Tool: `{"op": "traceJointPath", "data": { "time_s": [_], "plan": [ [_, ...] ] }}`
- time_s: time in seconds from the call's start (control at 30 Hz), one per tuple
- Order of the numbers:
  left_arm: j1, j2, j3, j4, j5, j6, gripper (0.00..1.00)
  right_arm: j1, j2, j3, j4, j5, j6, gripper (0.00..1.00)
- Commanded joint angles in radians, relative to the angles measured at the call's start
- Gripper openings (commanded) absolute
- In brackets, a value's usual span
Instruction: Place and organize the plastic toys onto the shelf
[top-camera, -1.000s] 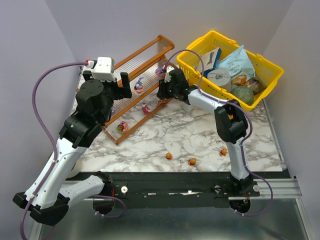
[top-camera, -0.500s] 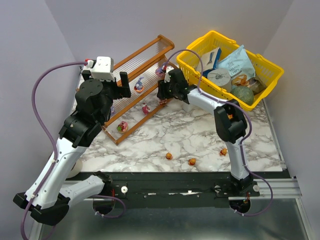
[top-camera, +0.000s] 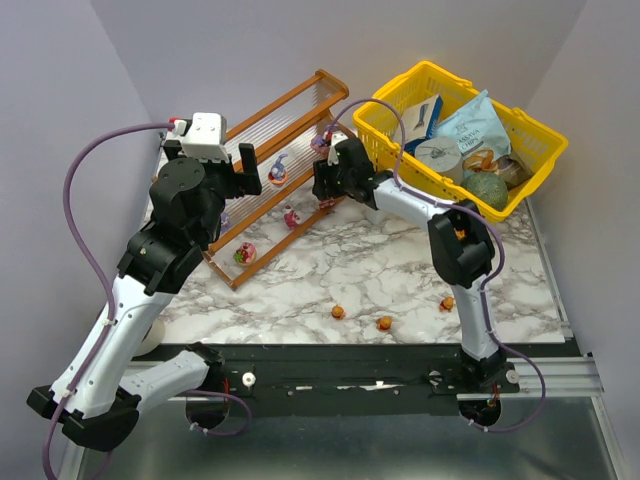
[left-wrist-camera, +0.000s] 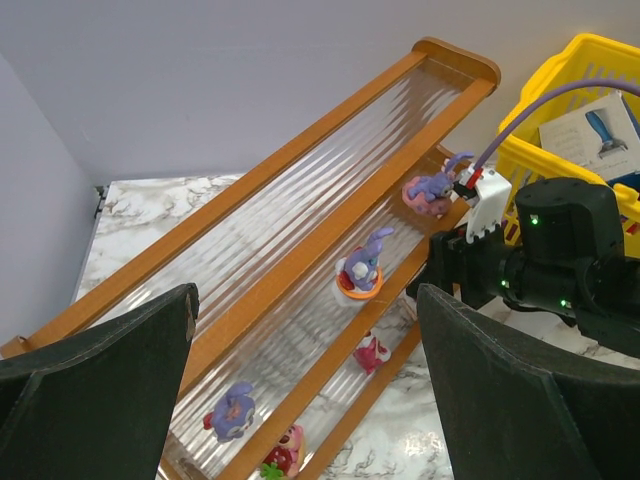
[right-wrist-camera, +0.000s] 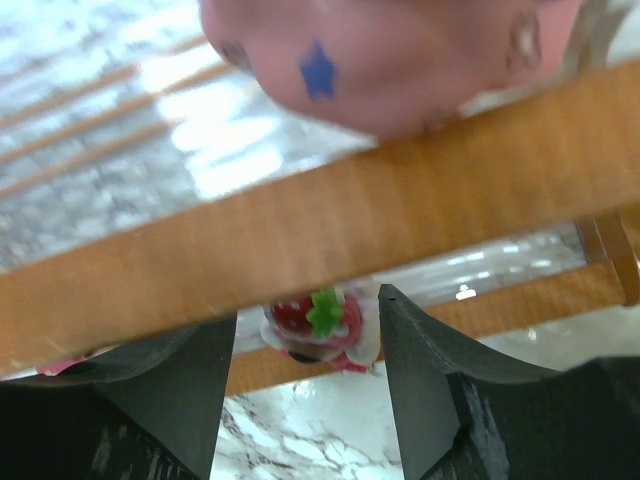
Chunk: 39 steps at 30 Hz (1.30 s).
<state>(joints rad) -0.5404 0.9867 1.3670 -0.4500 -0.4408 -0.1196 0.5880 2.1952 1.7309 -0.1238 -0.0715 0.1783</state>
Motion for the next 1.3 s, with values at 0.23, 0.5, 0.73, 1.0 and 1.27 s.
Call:
{"op": "traceJointPath", "data": {
  "time_s": [0.23, 0.5, 0.73, 1.0, 1.27],
  "plan": [
    [0.011, -0.010, 0.017, 0.013, 0.027, 0.000, 0.99, 0.010, -0.155, -0.149, 0.095, 0.016, 0.081, 0.68],
    [0.014, -0.017, 0.007, 0.007, 0.036, -0.012, 0.99, 0.027, -0.210, -0.267, 0.143, -0.014, 0.205, 0.59],
    [0.016, -0.023, 0.004, -0.010, 0.039, -0.025, 0.99, 0.030, -0.163, -0.220, 0.043, -0.036, 0.414, 0.28],
    [0.019, -0.028, 0.006, -0.024, 0.030, -0.026, 0.99, 0.030, -0.092, -0.148, -0.065, 0.050, 0.435, 0.12],
    [0.023, -0.017, 0.014, -0.027, 0.028, -0.025, 0.99, 0.029, -0.032, -0.077, -0.122, 0.134, 0.412, 0.07]
  ]
}}
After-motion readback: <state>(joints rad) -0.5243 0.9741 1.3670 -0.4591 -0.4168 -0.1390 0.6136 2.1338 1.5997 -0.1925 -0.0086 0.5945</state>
